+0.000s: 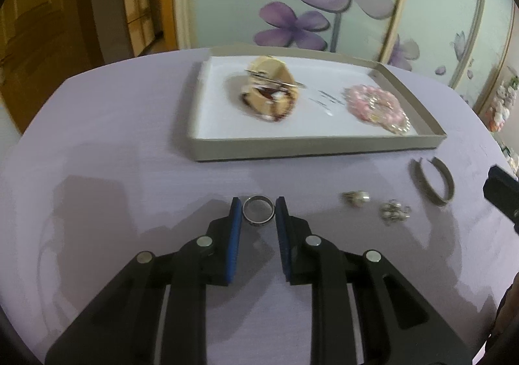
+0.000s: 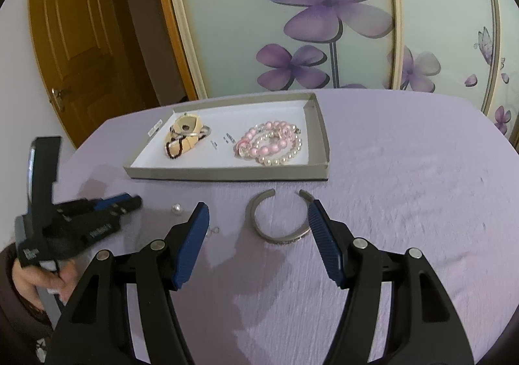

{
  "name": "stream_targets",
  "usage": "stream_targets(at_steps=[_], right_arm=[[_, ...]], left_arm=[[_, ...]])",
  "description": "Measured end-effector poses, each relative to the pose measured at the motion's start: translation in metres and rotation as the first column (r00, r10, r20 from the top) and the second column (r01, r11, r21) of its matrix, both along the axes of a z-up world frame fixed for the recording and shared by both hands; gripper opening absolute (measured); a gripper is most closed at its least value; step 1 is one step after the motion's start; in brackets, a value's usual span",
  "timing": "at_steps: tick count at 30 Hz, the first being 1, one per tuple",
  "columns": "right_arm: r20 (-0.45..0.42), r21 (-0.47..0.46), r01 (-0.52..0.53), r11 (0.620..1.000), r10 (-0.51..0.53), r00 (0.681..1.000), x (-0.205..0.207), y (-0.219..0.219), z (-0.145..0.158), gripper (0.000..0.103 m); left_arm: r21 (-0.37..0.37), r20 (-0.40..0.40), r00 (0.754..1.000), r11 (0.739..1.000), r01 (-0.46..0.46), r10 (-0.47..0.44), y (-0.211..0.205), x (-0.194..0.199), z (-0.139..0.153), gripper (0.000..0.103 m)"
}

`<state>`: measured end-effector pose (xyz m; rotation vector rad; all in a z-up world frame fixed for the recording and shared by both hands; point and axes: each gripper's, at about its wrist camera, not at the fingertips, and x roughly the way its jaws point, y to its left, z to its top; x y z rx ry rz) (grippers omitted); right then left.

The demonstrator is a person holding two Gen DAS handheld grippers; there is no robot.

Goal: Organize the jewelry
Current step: 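Hold the ring with the left tool while the right tool grasps the grey cuff bangle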

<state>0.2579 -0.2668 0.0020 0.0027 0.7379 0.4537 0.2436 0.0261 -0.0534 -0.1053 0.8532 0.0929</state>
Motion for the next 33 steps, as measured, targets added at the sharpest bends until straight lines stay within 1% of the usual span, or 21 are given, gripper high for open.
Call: stream_targets(at_steps=[3, 5, 7, 9, 15, 20, 22, 23, 25, 27, 28, 33], right_arm=[[-0.02, -0.024, -0.003, 1.0, 0.002, 1.0, 0.001, 0.004, -0.007, 0.07], [-0.03, -0.044, -0.001, 0.999, 0.0, 1.0, 0.002, 0.006, -0.01, 0.076], [-0.037, -0.072, 0.013, 0.997, -0.015, 0.999, 0.005, 0.009, -0.014, 0.08], [-0.048, -0.105, 0.027, 0.994, -0.032, 0.998, 0.011, 0.013, -0.019, 0.081], [-0.087, -0.203, 0.067, 0.977, -0.086, 0.992, 0.035, 0.027, -0.035, 0.081], [-0.104, -0.235, 0.095, 0.967, -0.122, 0.987, 0.05, 0.033, -0.043, 0.081], [-0.121, -0.235, 0.099, 0.967, -0.131, 0.984, 0.054, 0.033, -0.047, 0.081], [-0.133, -0.221, 0.1, 0.97, -0.132, 0.982, 0.057, 0.031, -0.048, 0.08], [-0.138, -0.215, 0.104, 0.971, -0.136, 0.981, 0.059, 0.03, -0.049, 0.081], [-0.135, -0.212, 0.104, 0.972, -0.134, 0.982, 0.059, 0.03, -0.048, 0.077], [-0.13, -0.209, 0.103, 0.973, -0.132, 0.983, 0.058, 0.029, -0.048, 0.069], [-0.132, -0.193, 0.09, 0.977, -0.117, 0.984, 0.054, 0.028, -0.047, 0.068]], left_arm=[[-0.006, 0.02, 0.999, 1.0, -0.029, 0.03, 0.017, -0.007, 0.007, 0.021], [-0.003, 0.039, 0.998, 0.999, -0.047, 0.047, 0.027, -0.012, 0.013, 0.021], [-0.004, 0.057, 0.996, 0.998, -0.063, 0.063, 0.037, -0.017, 0.019, 0.021], [-0.009, 0.066, 0.995, 0.997, -0.074, 0.074, 0.043, -0.02, 0.023, 0.021], [-0.018, 0.084, 0.993, 0.997, -0.079, 0.08, 0.05, -0.024, 0.028, 0.021], [-0.022, 0.086, 0.994, 0.997, -0.07, 0.072, 0.049, -0.026, 0.028, 0.021], [-0.023, 0.086, 0.994, 0.997, -0.069, 0.071, 0.049, -0.027, 0.028, 0.021], [-0.024, 0.086, 0.994, 0.997, -0.069, 0.071, 0.048, -0.027, 0.028, 0.021], [-0.024, 0.085, 0.994, 0.997, -0.07, 0.072, 0.048, -0.027, 0.028, 0.021], [-0.023, 0.086, 0.994, 0.997, -0.069, 0.071, 0.048, -0.027, 0.028, 0.021], [-0.023, 0.086, 0.994, 0.997, -0.069, 0.071, 0.048, -0.027, 0.028, 0.021], [-0.025, 0.084, 0.994, 0.997, -0.068, 0.07, 0.047, -0.027, 0.028, 0.021]])
